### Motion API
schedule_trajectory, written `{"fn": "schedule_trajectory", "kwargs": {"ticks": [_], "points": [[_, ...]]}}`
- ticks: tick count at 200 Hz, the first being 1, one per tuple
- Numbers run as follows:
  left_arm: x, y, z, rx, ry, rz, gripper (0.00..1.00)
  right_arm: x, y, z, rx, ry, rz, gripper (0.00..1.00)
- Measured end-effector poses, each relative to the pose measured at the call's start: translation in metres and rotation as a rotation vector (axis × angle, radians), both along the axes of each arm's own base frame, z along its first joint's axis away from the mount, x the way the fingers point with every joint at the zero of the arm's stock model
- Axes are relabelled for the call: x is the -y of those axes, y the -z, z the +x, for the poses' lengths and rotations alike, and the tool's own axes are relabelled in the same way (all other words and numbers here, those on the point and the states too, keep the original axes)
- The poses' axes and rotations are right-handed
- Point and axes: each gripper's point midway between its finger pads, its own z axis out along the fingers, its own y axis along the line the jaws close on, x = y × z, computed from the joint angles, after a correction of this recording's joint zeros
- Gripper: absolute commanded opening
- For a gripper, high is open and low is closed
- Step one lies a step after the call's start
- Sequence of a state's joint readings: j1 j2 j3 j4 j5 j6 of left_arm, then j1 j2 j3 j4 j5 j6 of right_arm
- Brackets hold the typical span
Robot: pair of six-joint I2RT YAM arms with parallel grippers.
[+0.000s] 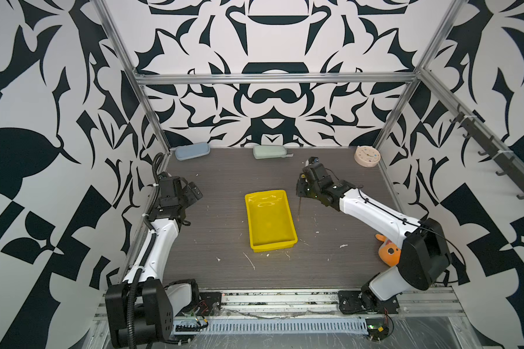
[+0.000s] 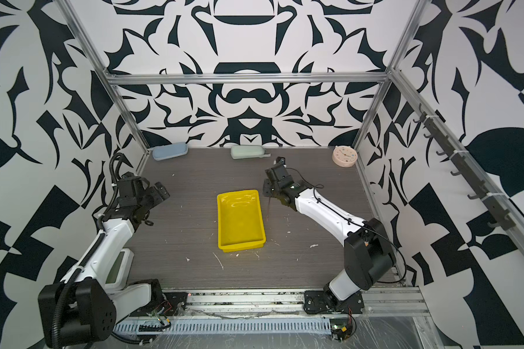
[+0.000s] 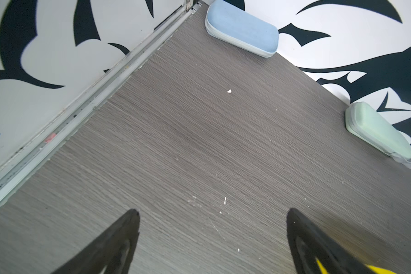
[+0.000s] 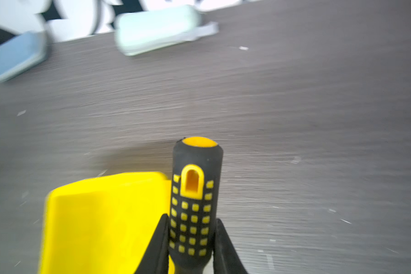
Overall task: Put the screwdriver in the bin
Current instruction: Place the screwdriver into the bin.
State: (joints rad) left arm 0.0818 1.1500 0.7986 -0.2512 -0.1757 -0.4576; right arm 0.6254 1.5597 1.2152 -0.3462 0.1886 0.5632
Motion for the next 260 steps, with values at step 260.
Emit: {"fn": "schedule_trajectory", "kwargs": {"ticks": [260], "points": [[0.001,0.032,0.005,-0.110,0.008,-0.017,0.99,-0.108,0.094,-0.033,-0.180,-0.179,-0.028,0.44]]}}
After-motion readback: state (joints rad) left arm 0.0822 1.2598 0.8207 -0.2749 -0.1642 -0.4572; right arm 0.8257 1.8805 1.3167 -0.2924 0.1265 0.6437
